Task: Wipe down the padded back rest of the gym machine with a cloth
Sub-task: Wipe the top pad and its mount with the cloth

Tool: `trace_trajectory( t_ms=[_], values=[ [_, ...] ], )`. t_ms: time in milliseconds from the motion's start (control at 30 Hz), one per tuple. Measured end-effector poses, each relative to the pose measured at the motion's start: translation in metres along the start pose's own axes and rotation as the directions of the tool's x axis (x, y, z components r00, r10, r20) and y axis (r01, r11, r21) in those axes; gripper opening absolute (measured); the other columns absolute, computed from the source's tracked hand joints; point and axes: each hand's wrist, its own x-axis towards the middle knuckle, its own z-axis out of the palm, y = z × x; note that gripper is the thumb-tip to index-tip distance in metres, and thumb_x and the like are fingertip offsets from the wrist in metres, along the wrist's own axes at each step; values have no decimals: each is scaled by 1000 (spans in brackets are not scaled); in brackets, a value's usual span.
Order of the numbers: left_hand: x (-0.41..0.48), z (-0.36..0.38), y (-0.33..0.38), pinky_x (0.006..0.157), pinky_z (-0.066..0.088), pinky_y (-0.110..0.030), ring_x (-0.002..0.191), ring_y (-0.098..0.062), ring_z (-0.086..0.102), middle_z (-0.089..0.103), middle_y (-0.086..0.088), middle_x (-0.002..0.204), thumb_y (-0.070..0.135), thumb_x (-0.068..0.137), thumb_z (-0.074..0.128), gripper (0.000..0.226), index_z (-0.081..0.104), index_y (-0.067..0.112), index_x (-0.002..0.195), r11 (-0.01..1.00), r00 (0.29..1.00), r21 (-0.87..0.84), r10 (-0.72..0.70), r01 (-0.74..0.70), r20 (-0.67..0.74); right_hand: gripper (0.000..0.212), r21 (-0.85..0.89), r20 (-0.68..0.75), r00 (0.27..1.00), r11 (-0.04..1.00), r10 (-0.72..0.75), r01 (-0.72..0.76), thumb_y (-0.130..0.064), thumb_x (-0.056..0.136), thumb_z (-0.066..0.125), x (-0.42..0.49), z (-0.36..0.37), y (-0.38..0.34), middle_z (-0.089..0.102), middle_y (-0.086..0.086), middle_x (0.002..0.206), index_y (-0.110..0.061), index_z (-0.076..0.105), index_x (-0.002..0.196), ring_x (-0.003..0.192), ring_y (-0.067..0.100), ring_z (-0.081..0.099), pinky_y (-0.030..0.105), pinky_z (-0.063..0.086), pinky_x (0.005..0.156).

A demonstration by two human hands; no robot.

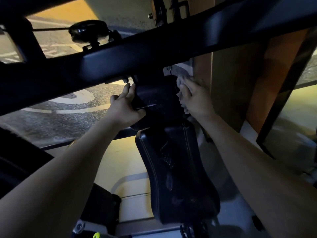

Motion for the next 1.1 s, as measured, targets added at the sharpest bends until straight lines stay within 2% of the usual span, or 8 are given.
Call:
trace_trajectory(
  t_ms=[100, 200, 300, 400, 533, 667, 767, 1100],
  values=[
    [1, 0, -10, 113, 28, -41, 138, -37, 23, 2, 10, 170, 48, 79, 75, 112, 1, 31, 163, 996, 999, 84, 25, -27, 20, 53, -62, 71, 996, 996, -57, 61, -32, 109, 42, -13, -3, 15, 44, 10, 141, -19, 30, 159, 127, 19, 45, 23, 38, 97],
    [4, 1, -17, 112, 32, -43, 135, -38, 24, -3, 13, 169, 50, 71, 86, 129, -4, 33, 162, 990, 998, 137, 39, -45, 47, 49, -104, 46, 990, 985, -136, 140, -24, 109, 43, 4, -10, 4, 52, 13, 127, -6, 39, 154, 115, 16, 51, 25, 40, 90],
    [5, 3, -16, 114, 32, -47, 136, -38, 23, -7, 12, 169, 48, 65, 91, 139, -8, 31, 162, 981, 997, 186, 51, -60, 51, 43, 3, -22, 993, 993, -117, 117, -21, 108, 47, 17, -9, -11, 57, 12, 137, -8, 46, 149, 124, 15, 54, 18, 39, 97],
    [5, 9, -18, 113, 34, -46, 137, -38, 23, -9, 11, 169, 44, 64, 93, 143, -10, 29, 162, 974, 998, 221, 48, -55, 36, 38, 48, -72, 991, 992, -114, 117, -23, 107, 48, 10, 2, -5, 68, 9, 113, -13, 52, 144, 92, 16, 66, 30, 55, 84],
    [6, 16, -15, 110, 40, -49, 139, -40, 22, -13, 9, 169, 38, 65, 94, 145, -15, 26, 160, 965, 999, 258, 39, -39, 7, 39, 13, -129, 987, 995, -94, 97, -25, 106, 49, -12, 10, 15, 54, 13, 132, -12, 52, 143, 117, 19, 57, 5, 37, 95],
    [7, 22, -14, 110, 38, -48, 138, -41, 23, -14, 8, 169, 38, 65, 93, 144, -14, 24, 161, 964, 998, 264, 47, -38, -31, 34, -9, -164, 974, 987, -157, 158, -24, 105, 49, 3, 13, 8, 58, 17, 127, -12, 58, 136, 108, 25, 64, 36, 53, 94],
    [6, 25, -13, 111, 36, -49, 140, -43, 22, -14, 8, 169, 37, 66, 93, 143, -12, 23, 161, 965, 998, 263, 31, -13, -63, 33, -44, -231, 956, 983, -182, 177, -18, 104, 53, 12, 14, 1, 55, 18, 129, -9, 62, 135, 109, 28, 63, 25, 48, 93],
    [11, 33, -8, 113, 35, -48, 137, -45, 26, -11, 5, 170, 32, 62, 95, 145, -10, 20, 162, 962, 995, 272, -4, 31, -100, 31, -14, -263, 938, 973, -227, 231, -14, 103, 53, 4, 21, 12, 55, 20, 119, -6, 63, 131, 94, 26, 61, 41, 54, 84]
  ],
)
